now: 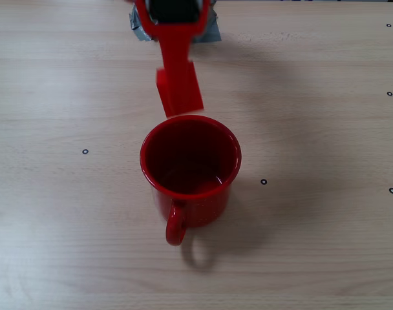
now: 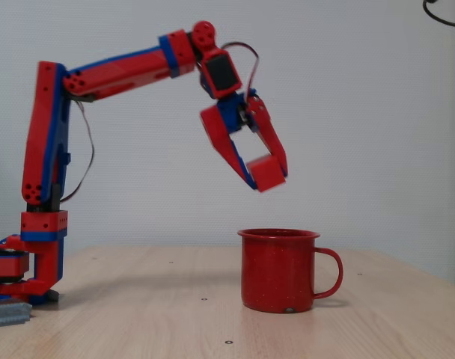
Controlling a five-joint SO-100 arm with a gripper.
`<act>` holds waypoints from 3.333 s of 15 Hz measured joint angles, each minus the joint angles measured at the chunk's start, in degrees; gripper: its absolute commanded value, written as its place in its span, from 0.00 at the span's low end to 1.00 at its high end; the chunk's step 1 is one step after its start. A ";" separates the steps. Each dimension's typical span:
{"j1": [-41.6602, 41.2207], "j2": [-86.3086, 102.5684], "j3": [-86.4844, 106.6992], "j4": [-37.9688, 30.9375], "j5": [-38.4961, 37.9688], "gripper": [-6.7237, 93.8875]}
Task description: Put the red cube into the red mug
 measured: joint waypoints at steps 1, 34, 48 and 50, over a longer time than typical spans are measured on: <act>-0.53 -2.72 -0.09 0.00 0.00 0.07; 0.62 -3.43 6.06 -11.34 -4.92 0.36; 1.93 55.46 46.49 -17.40 -4.22 0.07; 1.58 64.34 59.77 -20.13 -4.22 0.07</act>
